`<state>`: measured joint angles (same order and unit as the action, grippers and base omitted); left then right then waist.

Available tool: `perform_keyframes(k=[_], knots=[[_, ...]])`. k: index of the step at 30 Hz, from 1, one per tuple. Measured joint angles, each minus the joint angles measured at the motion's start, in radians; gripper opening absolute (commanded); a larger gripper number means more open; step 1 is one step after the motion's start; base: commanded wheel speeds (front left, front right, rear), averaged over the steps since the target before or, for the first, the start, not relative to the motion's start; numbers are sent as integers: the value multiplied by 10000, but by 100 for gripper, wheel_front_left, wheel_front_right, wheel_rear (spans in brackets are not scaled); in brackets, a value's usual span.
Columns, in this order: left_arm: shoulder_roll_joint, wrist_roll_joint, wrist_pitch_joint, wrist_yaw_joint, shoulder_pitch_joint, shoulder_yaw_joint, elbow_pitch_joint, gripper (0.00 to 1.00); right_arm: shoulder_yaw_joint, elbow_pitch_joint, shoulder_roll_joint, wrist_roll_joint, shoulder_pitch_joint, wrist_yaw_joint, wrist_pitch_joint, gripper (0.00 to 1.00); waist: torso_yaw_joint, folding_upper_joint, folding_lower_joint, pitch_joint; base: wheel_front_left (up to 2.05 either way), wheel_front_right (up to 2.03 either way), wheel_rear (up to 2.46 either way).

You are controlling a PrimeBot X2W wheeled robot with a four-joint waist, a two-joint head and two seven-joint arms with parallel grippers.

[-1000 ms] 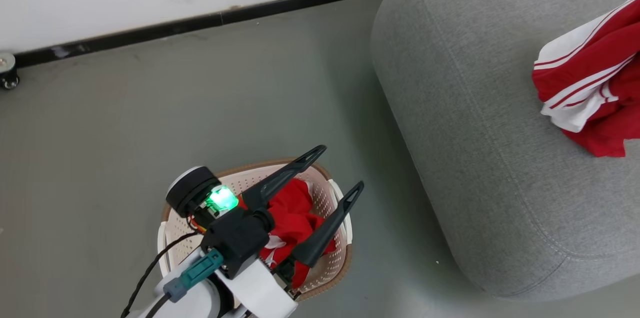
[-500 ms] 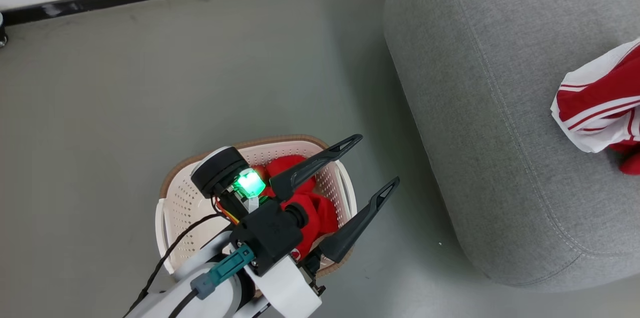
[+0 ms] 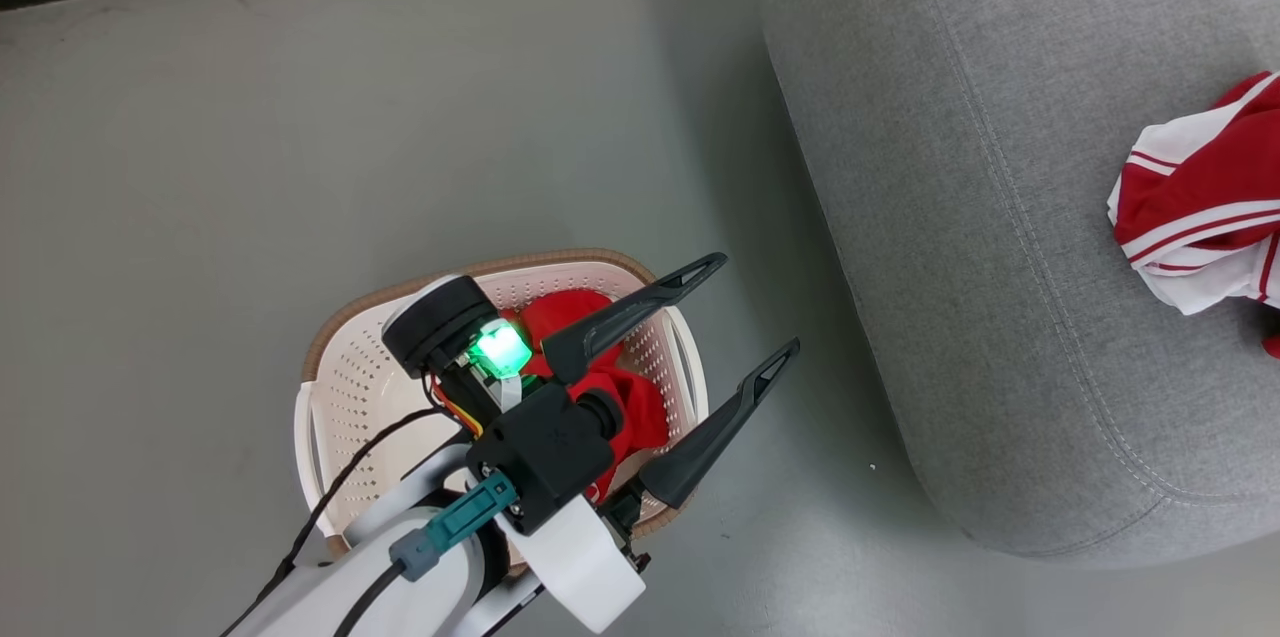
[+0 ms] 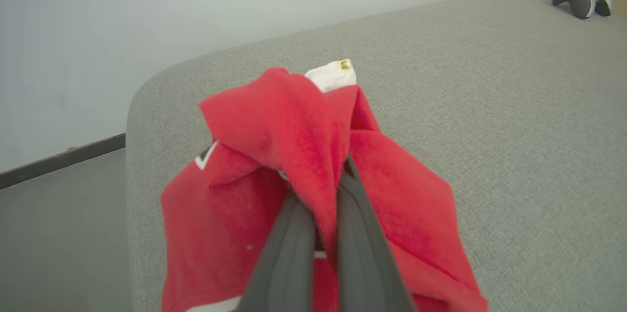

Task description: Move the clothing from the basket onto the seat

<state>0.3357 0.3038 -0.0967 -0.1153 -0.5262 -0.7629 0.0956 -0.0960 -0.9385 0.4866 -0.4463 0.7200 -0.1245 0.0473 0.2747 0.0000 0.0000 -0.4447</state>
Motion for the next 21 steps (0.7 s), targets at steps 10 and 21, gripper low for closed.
perform_keyframes(k=[10,21], knots=[[19,15,-54,-10,-120,-48,-316,100,-23,-322,-25,67,24,0,336,100,184,0,0,42,0,0,0],[42,109,-274,-10,-116,-21,-736,100,341,142,-184,-205,-44,0,1141,100,506,0,0,230,0,0,0]])
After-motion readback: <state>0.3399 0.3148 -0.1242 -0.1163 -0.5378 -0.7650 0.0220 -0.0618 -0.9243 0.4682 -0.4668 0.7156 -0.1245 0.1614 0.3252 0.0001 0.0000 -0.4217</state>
